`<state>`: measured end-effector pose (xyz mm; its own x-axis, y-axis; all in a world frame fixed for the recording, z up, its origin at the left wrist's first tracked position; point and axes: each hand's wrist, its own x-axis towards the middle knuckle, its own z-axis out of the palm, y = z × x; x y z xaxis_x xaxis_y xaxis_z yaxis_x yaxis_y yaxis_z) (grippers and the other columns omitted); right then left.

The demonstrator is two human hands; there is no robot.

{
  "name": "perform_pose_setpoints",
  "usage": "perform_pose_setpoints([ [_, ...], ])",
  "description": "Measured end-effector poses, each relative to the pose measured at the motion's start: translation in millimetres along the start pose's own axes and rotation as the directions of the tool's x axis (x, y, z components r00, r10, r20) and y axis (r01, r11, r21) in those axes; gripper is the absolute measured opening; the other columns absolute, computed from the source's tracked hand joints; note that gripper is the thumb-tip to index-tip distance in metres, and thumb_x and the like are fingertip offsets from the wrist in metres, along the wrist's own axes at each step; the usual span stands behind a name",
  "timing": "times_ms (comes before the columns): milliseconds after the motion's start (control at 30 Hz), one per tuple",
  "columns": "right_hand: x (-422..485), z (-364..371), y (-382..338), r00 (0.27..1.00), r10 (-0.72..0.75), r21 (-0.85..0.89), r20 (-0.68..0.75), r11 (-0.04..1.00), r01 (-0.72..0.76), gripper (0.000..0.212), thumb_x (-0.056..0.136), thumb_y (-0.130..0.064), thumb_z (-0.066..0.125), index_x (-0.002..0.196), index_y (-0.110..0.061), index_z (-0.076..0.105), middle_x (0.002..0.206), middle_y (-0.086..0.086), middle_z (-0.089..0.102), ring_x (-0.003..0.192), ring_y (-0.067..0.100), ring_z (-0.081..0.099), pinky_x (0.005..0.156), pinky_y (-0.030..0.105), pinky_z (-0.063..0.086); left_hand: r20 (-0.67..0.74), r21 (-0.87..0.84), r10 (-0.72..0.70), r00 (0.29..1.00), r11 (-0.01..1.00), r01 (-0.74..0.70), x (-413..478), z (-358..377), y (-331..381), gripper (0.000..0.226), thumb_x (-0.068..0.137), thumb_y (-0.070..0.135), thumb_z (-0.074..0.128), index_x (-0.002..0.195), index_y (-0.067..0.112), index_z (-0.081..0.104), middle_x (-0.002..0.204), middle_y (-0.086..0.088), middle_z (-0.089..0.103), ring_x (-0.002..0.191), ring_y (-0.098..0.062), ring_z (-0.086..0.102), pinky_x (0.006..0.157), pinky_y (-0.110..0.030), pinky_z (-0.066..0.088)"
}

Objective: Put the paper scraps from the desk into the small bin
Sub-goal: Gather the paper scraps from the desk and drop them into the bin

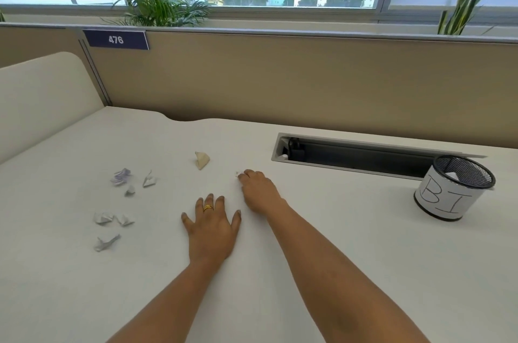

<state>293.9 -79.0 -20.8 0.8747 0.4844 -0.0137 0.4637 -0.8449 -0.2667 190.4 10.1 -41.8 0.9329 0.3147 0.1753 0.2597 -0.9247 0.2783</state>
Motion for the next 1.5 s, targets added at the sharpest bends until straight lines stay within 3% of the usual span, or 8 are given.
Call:
perform_pose_setpoints([
  [167, -23, 4, 15, 0.987, 0.004, 0.070, -0.161, 0.997, 0.008, 0.029, 0.096, -0.005, 0.036, 0.118, -0.005, 0.055, 0.113, 0.015, 0.059, 0.111, 0.031, 0.049, 0.085, 0.038, 0.045, 0.005, -0.001, -0.006, 1.000, 1.000, 0.006, -1, 0, 1, 0.082, 0.075, 0.059, 0.009, 0.132, 0.011, 0.045, 0.143, -0.012, 0.046, 0.138, -0.031, 0.034, 0.107, -0.062, 0.025],
  [333, -47, -4, 26, 0.973, 0.095, 0.132, -0.212, 0.989, -0.068, 0.015, 0.086, 0.005, 0.043, 0.078, 0.001, 0.055, 0.083, 0.016, 0.055, 0.080, 0.024, 0.045, 0.064, 0.031, 0.033, 0.026, -0.003, -0.006, 1.000, 1.000, 0.006, -1, -3, 0, 0.082, 0.076, 0.061, 0.008, 0.134, 0.013, 0.041, 0.146, -0.011, 0.041, 0.140, -0.029, 0.030, 0.109, -0.060, 0.023],
  [533, -75, -9, 42, 0.934, 0.268, 0.400, -0.235, 0.902, -0.159, 0.014, 0.085, 0.004, 0.043, 0.091, 0.003, 0.056, 0.094, 0.022, 0.066, 0.080, 0.033, 0.056, 0.063, 0.031, 0.036, 0.049, -0.009, -0.009, 0.999, 1.000, 0.009, -3, -5, 1, 0.065, 0.088, 0.053, 0.025, 0.133, 0.011, 0.042, 0.146, -0.013, 0.041, 0.140, -0.030, 0.029, 0.108, -0.061, 0.023],
  [700, -85, -22, 46, 0.921, 0.358, 0.509, -0.151, 0.827, -0.238, 0.028, 0.096, -0.028, 0.044, 0.113, -0.005, 0.050, 0.099, 0.019, 0.061, 0.080, 0.029, 0.051, 0.071, 0.031, 0.041, 0.074, -0.002, -0.013, 0.997, 1.000, 0.013, -2, -6, 2, 0.053, 0.094, 0.045, 0.035, 0.137, 0.014, 0.035, 0.150, -0.008, 0.033, 0.143, -0.026, 0.022, 0.111, -0.057, 0.019],
  [933, -101, -65, 76, 0.832, 0.416, 0.397, -0.367, 0.879, -0.264, 0.025, 0.097, -0.017, 0.045, 0.110, -0.001, 0.060, 0.107, 0.020, 0.063, 0.096, 0.031, 0.060, 0.071, 0.031, 0.042, 0.067, 0.000, -0.013, 0.998, 1.000, 0.013, -1, -4, 0, 0.052, 0.093, 0.043, 0.039, 0.136, 0.012, 0.037, 0.148, -0.011, 0.036, 0.141, -0.028, 0.025, 0.110, -0.059, 0.021],
  [1200, -140, -133, 159, 0.497, 0.531, 0.340, -0.686, 0.839, -0.425, 0.021, 0.090, 0.003, 0.042, 0.102, 0.006, 0.059, 0.104, 0.029, 0.058, 0.100, 0.041, 0.052, 0.080, 0.042, 0.039, 0.077, 0.018, -0.007, 0.997, 1.000, 0.006, -3, -7, 3, 0.053, 0.093, 0.042, 0.040, 0.135, 0.010, 0.038, 0.147, -0.012, 0.038, 0.140, -0.030, 0.027, 0.109, -0.061, 0.022],
  [1333, -157, -148, 188, 0.434, 0.623, 0.318, -0.650, 0.742, -0.590, 0.025, 0.089, 0.007, 0.038, 0.106, 0.005, 0.057, 0.114, 0.028, 0.053, 0.109, 0.041, 0.046, 0.087, 0.045, 0.040, 0.084, 0.020, -0.007, 0.996, 1.000, 0.005, -3, -6, 3, 0.053, 0.093, 0.042, 0.039, 0.136, 0.010, 0.038, 0.147, -0.013, 0.037, 0.140, -0.030, 0.026, 0.109, -0.061, 0.022],
  [1500, -159, -153, 205, 0.476, 0.719, 0.240, -0.507, 0.648, -0.723, 0.025, 0.090, 0.001, 0.046, 0.112, 0.005, 0.057, 0.119, 0.027, 0.053, 0.115, 0.041, 0.046, 0.092, 0.044, 0.043, 0.083, 0.023, -0.008, 0.997, 1.000, 0.006, -2, -5, 2, 0.053, 0.093, 0.043, 0.039, 0.136, 0.011, 0.038, 0.148, -0.012, 0.037, 0.141, -0.030, 0.025, 0.109, -0.062, 0.022],
])
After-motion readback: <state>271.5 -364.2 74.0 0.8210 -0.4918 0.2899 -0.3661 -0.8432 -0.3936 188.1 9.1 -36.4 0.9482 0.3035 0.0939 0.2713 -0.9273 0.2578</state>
